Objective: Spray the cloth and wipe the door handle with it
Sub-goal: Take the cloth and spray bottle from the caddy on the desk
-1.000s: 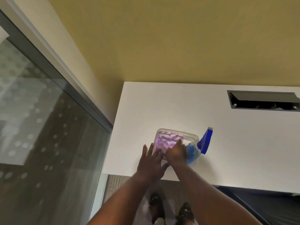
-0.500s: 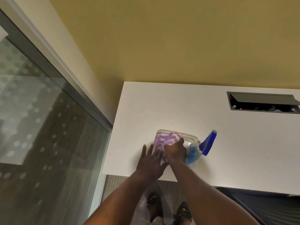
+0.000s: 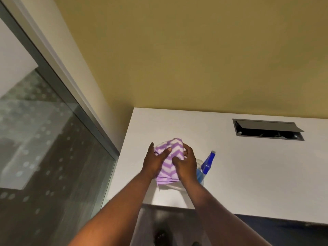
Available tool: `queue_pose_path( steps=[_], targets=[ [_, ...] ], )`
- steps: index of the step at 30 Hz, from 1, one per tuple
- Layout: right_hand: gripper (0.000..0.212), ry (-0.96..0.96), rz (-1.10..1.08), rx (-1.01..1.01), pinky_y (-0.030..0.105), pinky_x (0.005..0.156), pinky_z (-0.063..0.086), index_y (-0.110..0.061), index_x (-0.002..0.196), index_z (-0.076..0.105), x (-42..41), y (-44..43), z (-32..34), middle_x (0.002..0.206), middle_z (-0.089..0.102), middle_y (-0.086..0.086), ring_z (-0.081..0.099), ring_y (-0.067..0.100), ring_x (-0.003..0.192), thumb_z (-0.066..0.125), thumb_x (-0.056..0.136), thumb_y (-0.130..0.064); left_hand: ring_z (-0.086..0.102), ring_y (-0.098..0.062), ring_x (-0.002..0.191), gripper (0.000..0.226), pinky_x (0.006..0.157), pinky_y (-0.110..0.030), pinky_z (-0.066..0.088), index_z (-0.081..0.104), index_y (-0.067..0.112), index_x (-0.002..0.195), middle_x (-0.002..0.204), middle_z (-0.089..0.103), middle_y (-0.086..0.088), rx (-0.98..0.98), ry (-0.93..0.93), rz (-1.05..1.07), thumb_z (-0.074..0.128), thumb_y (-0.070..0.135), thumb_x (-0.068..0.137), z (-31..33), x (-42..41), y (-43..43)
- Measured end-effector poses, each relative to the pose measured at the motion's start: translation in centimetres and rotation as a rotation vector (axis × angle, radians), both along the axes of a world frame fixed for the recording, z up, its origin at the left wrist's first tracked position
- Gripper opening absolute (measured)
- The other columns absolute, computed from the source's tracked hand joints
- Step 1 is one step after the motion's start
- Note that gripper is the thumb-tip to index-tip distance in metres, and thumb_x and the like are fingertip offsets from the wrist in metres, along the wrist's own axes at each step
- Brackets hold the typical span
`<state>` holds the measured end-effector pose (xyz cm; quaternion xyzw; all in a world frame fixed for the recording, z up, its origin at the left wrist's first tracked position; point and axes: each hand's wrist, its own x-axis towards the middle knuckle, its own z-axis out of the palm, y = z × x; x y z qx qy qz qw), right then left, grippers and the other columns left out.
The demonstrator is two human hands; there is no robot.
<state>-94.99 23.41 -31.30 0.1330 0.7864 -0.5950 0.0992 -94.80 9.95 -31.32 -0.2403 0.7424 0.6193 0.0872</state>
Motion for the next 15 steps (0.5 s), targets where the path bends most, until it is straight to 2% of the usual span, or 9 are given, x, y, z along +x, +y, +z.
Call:
queue_pose_path(
  steps=[1, 3, 5, 7, 8, 10, 13, 15],
  targets=[
    [0.053, 0.013, -0.005, -0.055, 0.006, 0.071, 0.045, -0.032, 0.134, 0.051, -0.2, 0.4, 0.9, 0.118, 0.061, -0.011, 0.06, 0.003, 0.096, 0.073, 0.089, -0.014, 0.067, -0.03, 0.125, 0.096, 0.114, -0.049, 0.048, 0.056, 0.015, 0.144, 0.139, 0.068, -0.01, 0.15, -0.009, 0.024, 0.081, 0.068, 0.068, 0.8, -0.2, -0.1],
    [0.048, 0.032, -0.005, -0.18, 0.022, 0.083, 0.055, -0.031, 0.126, 0.055, -0.6, 1.3, 2.5, 0.123, 0.064, -0.003, 0.063, 0.014, 0.108, 0.068, 0.087, -0.007, 0.071, -0.036, 0.116, 0.078, 0.11, -0.054, 0.051, 0.066, 0.011, 0.132, 0.127, 0.074, -0.017, 0.431, -0.067, 0.07, 0.085, 0.06, 0.074, 2.1, -0.4, -0.3],
    [0.049, 0.049, 0.007, -0.264, 0.039, 0.093, 0.058, -0.027, 0.123, 0.06, -0.8, 2.1, 4.1, 0.125, 0.067, 0.005, 0.065, 0.023, 0.113, 0.063, 0.076, -0.013, 0.069, -0.04, 0.12, 0.061, 0.111, -0.055, 0.05, 0.066, 0.008, 0.133, 0.13, 0.071, -0.021, 0.608, -0.128, 0.068, 0.073, 0.052, 0.091, 3.2, -0.3, -0.1],
    [0.056, 0.071, 0.007, -0.286, 0.046, 0.095, 0.058, -0.019, 0.124, 0.063, -0.9, 2.9, 5.2, 0.122, 0.07, 0.008, 0.066, 0.028, 0.112, 0.057, 0.068, -0.016, 0.071, -0.039, 0.117, 0.05, 0.1, -0.051, 0.058, 0.071, 0.008, 0.128, 0.132, 0.07, -0.022, 0.794, -0.126, 0.033, 0.063, 0.048, 0.1, 4.2, -0.3, 0.4],
    [0.059, 0.088, 0.001, -0.279, 0.046, 0.094, 0.057, -0.015, 0.124, 0.064, -0.9, 3.3, 5.6, 0.121, 0.07, 0.01, 0.066, 0.029, 0.111, 0.054, 0.066, -0.015, 0.072, -0.039, 0.114, 0.047, 0.093, -0.049, 0.062, 0.074, 0.008, 0.124, 0.132, 0.07, -0.022, 0.871, -0.124, 0.028, 0.062, 0.047, 0.101, 4.5, -0.3, 0.7],
    [0.059, 0.125, -0.002, -0.241, 0.044, 0.094, 0.056, -0.012, 0.125, 0.065, -1.1, 4.0, 6.2, 0.121, 0.071, 0.01, 0.066, 0.03, 0.111, 0.052, 0.067, -0.014, 0.072, -0.038, 0.114, 0.041, 0.09, -0.048, 0.063, 0.078, 0.007, 0.119, 0.133, 0.069, -0.023, 0.929, -0.107, 0.008, 0.065, 0.041, 0.1, 5.1, -0.3, 1.3],
    [0.046, 0.202, 0.019, -0.15, 0.034, 0.094, 0.054, -0.015, 0.127, 0.065, -1.1, 4.8, 6.7, 0.121, 0.071, 0.004, 0.066, 0.026, 0.113, 0.058, 0.083, -0.005, 0.072, -0.04, 0.114, 0.033, 0.087, -0.048, 0.063, 0.079, 0.004, 0.117, 0.131, 0.07, -0.025, 0.931, -0.058, -0.012, 0.074, 0.028, 0.094, 5.6, -0.6, 2.0],
    [0.044, 0.268, 0.013, -0.085, 0.03, 0.096, 0.054, -0.017, 0.131, 0.063, -0.9, 5.4, 6.7, 0.121, 0.071, 0.0, 0.067, 0.02, 0.113, 0.064, 0.089, -0.004, 0.073, -0.041, 0.112, 0.033, 0.086, -0.049, 0.063, 0.079, 0.003, 0.116, 0.13, 0.07, -0.026, 0.943, -0.019, 0.009, 0.076, 0.024, 0.091, 5.9, -0.9, 2.2]
  ],
)
